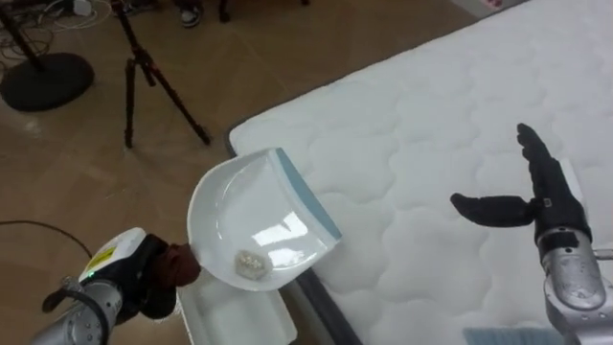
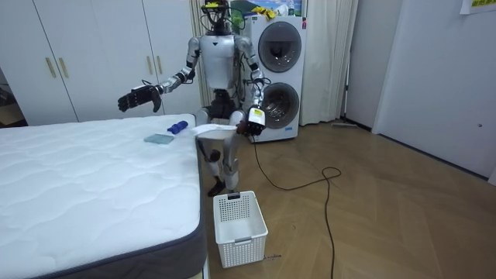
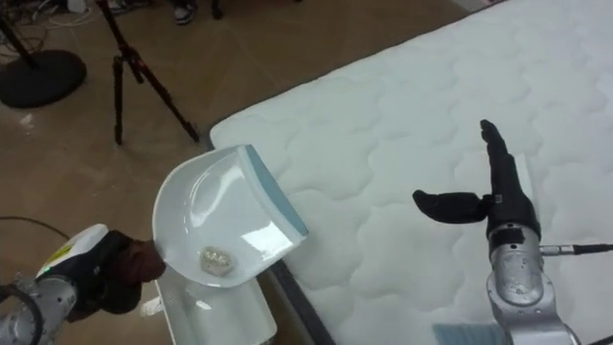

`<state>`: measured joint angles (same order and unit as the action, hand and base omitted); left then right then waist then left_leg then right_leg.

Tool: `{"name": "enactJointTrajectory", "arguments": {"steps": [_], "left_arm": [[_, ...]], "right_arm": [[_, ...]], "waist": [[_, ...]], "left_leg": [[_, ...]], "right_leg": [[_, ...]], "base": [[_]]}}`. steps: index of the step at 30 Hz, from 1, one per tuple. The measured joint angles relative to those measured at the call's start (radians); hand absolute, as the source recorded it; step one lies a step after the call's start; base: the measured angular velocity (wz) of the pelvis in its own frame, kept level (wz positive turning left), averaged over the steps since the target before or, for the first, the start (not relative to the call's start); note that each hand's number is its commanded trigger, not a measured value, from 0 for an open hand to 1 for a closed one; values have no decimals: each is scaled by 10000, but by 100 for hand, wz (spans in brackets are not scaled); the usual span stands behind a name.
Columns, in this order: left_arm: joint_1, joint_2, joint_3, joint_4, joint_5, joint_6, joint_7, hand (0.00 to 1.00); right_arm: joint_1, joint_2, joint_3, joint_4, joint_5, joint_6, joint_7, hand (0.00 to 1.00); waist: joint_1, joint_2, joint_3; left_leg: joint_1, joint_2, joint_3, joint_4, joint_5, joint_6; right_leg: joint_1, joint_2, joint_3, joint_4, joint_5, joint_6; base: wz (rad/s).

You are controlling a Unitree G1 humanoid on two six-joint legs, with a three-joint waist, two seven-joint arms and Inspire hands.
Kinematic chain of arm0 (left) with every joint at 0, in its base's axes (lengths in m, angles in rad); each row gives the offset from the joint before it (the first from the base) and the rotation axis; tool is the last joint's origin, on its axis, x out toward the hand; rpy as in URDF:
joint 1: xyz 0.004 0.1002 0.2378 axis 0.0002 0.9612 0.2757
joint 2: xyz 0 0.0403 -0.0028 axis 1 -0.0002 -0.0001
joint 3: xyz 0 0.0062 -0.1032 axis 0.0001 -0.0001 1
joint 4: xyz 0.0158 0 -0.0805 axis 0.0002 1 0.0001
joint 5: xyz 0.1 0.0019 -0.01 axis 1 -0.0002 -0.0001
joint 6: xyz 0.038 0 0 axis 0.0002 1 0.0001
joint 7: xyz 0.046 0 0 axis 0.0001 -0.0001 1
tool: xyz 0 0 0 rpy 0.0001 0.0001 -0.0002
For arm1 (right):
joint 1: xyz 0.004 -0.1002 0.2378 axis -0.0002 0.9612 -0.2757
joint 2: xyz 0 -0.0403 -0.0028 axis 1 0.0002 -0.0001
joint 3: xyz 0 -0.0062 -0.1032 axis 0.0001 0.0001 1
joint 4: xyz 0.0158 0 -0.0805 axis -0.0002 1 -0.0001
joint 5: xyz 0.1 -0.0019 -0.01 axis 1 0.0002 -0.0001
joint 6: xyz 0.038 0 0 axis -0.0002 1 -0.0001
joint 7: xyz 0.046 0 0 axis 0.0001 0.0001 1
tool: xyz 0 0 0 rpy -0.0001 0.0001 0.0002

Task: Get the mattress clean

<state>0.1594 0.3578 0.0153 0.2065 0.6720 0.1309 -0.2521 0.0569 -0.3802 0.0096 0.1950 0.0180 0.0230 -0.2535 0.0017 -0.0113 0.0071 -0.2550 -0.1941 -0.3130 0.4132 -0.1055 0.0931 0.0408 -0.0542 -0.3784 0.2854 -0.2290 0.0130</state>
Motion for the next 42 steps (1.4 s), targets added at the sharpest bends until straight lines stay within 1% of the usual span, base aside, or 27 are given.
{"name": "enactJointTrajectory", "arguments": {"steps": [2, 3, 4, 5, 6, 7, 8, 9, 10, 11, 12, 13, 14, 15, 16, 17, 18, 19, 21, 22, 23, 27, 32, 34, 36, 40, 42], "left_arm": [[-8, 3, 6, 0, -67, -2, 13, 100], [-29, 8, 5, -1, -67, -13, 30, 100], [-55, 16, 3, -1, -66, -20, 30, 100], [-150, 50, 7, 0, -39, -32, 30, 100], [-249, 103, 8, -1, -21, -90, 29, 100], [-306, 121, 7, 1, -23, -108, 27, 100], [-357, 149, -4, -10, -39, -168, 26, 100], [-373, 142, -27, -10, -49, -212, 26, 100], [-416, 147, -57, -10, -38, -224, 26, 100], [-459, 163, -74, -4, -34, -231, 27, 100], [-526, 186, -72, -8, -36, -249, 28, 100], [-554, 192, -66, -30, -29, -265, 31, 100], [-635, 229, -68, -38, -34, -278, 33, 100], [-694, 252, -68, -37, -33, -272, 33, 100], [-701, 255, -68, -37, -41, -272, 34, 100], [-735, 257, -71, -37, -45, -271, 33, 100], [-751, 290, -61, -38, -40, -268, 32, 100], [-749, 301, -48, -37, -40, -266, 31, 100], [-751, 333, -35, -36, -19, -249, 25, 100], [-756, 350, -34, -36, -20, -250, 25, 100], [-756, 356, -39, -31, -19, -244, 25, 100], [-766, 402, -60, -17, -14, -211, 46, 100], [-801, 407, -62, 129, -34, -53, 48, 100], [-824, 410, -66, 413, -49, -48, 61, 100], [-829, 412, -65, 752, -17, -48, 61, 100], [-851, 411, -68, 990, 84, -76, 61, 100], [-1120, 417, -93, 1411, 105, -124, 138, 100]], "right_arm": [[-1, -1, 1, 8, 35, -27, -101, 0], [-9, 0, 2, 71, 40, -122, -225, 0], [-34, 0, 2, 116, 40, -164, -292, 0], [-91, -2, 3, 224, 17, -197, -386, 0], [-80, 21, 0, 301, -93, -196, -466, 0], [-20, 47, -4, 308, -150, -192, -505, 0], [50, 112, -10, 330, -183, -187, -509, 0], [25, 151, 0, 312, -189, -187, -433, 0], [-14, 162, 8, 308, -194, -184, -373, 0], [-37, 218, 107, 313, -205, -130, -285, 0], [-9, 245, 132, 360, -205, -72, -172, 0], [7, 246, 131, 416, -206, -51, -156, 0], [12, 257, 132, 537, -205, 33, -160, 0], [12, 314, 134, 661, -205, 58, -167, 0], [15, 344, 137, 707, -204, 67, -171, 0], [14, 360, 138, 747, -206, 69, -211, 0], [12, 359, 139, 751, -206, 64, -232, 0], [11, 357, 138, 751, -208, 44, -238, 0], [11, 360, 139, 747, -253, -45, -208, 0], [10, 360, 139, 747, -269, -62, -182, 0], [-4, 354, 137, 746, -329, -105, -156, 0], [-8, 356, 160, 746, -541, -196, -131, 0], [-300, 355, 135, 1072, -523, -211, -130, 0], [-440, 353, 135, 1322, -521, -228, -130, 0], [-609, 354, 135, 1653, -528, -244, -124, 0], [-685, 354, 134, 1904, -596, -372, -35, 0], [-781, 354, 170, 2204, -621, -546, -47, 0]], "waist": [[53, 16, 8], [50, 43, 25], [43, 78, 47], [39, 114, 69], [-19, 143, 105], [-94, 148, 118], [-127, 185, 123], [95, 334, 126], [226, 405, 186], [272, 297, 191], [111, 252, 192], [49, 255, 190], [23, 261, 187], [1, 263, 191], [-16, 255, 183], [-63, 255, 184], [-85, 158, 140], [-50, 125, 123], [48, 79, 92], [55, 67, 85], [72, 97, 92], [51, 102, 89], [56, 131, 106], [46, 184, 140], [52, 273, 186], [21, 410, 192], [22, 510, 225]], "left_leg": [[-8, -82, -181, 15, 67, 3], [-81, -90, -171, 54, 114, 14], [-194, -85, -114, 145, 114, 15], [-436, -28, 239, 332, 94, 38], [-691, 299, 1109, 518, 26, 72], [-787, 660, 1959, 793, -75, 134], [-871, 1623, 3525, 1687, -834, 115], [-844, 2218, 4184, 2363, -1739, -71], [-851, 2230, 4313, 2505, -1942, -90], [-766, 1767, 4083, 2367, -1903, 78], [-690, 1373, 3758, 2018, -1642, 394], [-632, 1243, 3592, 1833, -1535, 471], [-511, 1096, 3409, 1510, -1332, 525], [-344, 991, 3182, 1265, -1184, 554], [-263, 924, 3044, 1167, -1139, 562], [-117, 860, 2853, 1017, -1064, 625], [4, 717, 2685, 824, -995, 626], [59, 674, 2620, 748, -980, 623], [225, 493, 2298, 591, -961, 636], [252, 452, 2227, 550, -955, 641], [304, 415, 2083, 467, -923, 672], [475, 409, 1711, 174, -866, 649], [398, 477, 1835, 183, -945, 536], [404, 506, 1908, 167, -957, 517], [342, 569, 1975, 89, -1001, 504], [79, 583, 1977, 128, -999, 504], [-29, 579, 1983, 145, -991, 496]], "right_leg": [[-6, -8, 74, 106, -1, 2], [27, -24, 0, 99, -7, 12], [43, -43, -110, 114, -33, 52], [-28, -184, -400, 293, -277, 74], [-112, -434, -786, 536, -528, 83], [-164, -569, -1104, 696, -719, 46], [-148, -856, -1602, 1172, -1014, 191], [-165, -1059, -1763, 1759, -1288, 386], [-229, -1158, -1654, 2174, -1436, 420], [-618, -1321, -975, 2922, -1546, 398], [-1120, -1283, -139, 3440, -1533, 350], [-1381, -1176, 214, 3565, -1533, 350], [-1894, -981, 792, 3590, -1519, 353], [-2230, -801, 1168, 3404, -1441, 316], [-2339, -752, 1307, 3251, -1372, 319], [-2428, -647, 1437, 2813, -1137, 267], [-2568, -633, 1617, 2405, -833, 242], [-2592, -603, 1667, 2250, -666, 238], [-2422, -375, 1846, 1601, 203, 183], [-2322, -319, 1868, 1496, 507, 165], [-2180, -268, 1874, 1270, 681, 150], [-1796, -107, 1837, 718, 683, 138], [-1856, -50, 1827, 745, 479, 54], [-1840, -83, 1810, 746, 429, 27], [-1934, -67, 1805, 754, 408, -12], [-2272, -100, 1749, 985, 365, -82], [-2428, -139, 1716, 1142, 331, -107]], "base": [[36], [38], [44], [60], [72], [68], [24], [0], [-17], [31], [52], [75], [68], [67], [76], [74], [68], [49], [42], [40], [34], [24], [6], [2], [-2], [1], [0]]}}
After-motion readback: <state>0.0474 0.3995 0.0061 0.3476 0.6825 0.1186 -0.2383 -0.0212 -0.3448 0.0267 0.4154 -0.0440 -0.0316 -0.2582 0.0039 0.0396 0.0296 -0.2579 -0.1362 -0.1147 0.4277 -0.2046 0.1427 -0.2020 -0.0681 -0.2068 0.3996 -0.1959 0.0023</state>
